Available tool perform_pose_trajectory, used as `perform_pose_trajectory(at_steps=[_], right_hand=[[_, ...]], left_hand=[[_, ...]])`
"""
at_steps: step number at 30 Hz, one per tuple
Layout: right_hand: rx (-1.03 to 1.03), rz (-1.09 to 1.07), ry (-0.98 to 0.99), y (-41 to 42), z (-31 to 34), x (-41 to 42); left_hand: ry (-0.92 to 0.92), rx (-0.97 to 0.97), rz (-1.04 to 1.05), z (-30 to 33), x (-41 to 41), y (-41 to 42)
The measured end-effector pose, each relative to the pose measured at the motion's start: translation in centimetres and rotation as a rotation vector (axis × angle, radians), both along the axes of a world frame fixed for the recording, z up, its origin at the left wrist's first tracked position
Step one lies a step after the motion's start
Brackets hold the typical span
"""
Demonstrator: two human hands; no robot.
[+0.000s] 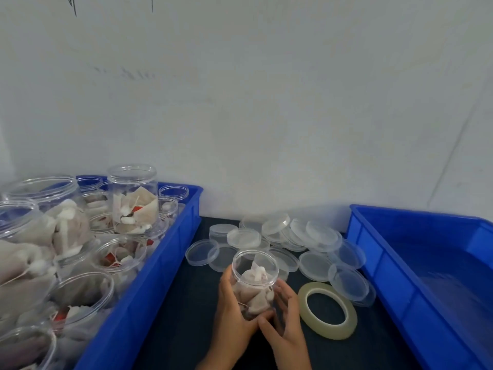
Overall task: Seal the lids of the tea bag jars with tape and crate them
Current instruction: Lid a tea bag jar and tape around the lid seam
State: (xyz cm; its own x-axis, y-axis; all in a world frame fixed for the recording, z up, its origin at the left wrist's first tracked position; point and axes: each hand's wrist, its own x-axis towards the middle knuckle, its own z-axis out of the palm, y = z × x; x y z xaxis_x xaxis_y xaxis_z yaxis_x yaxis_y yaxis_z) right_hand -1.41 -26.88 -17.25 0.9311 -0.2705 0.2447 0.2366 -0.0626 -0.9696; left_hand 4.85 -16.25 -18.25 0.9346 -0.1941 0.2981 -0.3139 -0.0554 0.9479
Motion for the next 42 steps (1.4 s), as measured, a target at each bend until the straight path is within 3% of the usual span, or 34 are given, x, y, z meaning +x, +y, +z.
perform_pose_trajectory(at_steps=[4,10,15,24,39,42], right_hand=[[-0.067,0.006,0.073,-1.0,1.4,-0.6],[-0.590,-0.567,0.136,-9.4,4.7,-1.7],[-0.851,-0.534,0.371,-14.2,3.7,-1.0],[-0.731,-0.603,0.467,-15.6,1.5,0.5],[-0.709,-0.653,0.376,-16.5,0.7,3.1],[-0.692,-0.623,0.268,-15.7,1.6,2.7]], left_hand=[[-0.036,0.008,0.008,-0.3,-0.2,0.5],[-0.062,0.011,0.020,-0.1,-0.1,1.0],[-0.104,0.045,0.044,0.0,-0.2,1.1],[-0.049,0.001,0.086,0.4,-0.5,1.2],[-0.112,0.037,0.103,0.2,-0.1,1.2],[-0.107,0.031,0.100,0.4,-0.2,1.3]])
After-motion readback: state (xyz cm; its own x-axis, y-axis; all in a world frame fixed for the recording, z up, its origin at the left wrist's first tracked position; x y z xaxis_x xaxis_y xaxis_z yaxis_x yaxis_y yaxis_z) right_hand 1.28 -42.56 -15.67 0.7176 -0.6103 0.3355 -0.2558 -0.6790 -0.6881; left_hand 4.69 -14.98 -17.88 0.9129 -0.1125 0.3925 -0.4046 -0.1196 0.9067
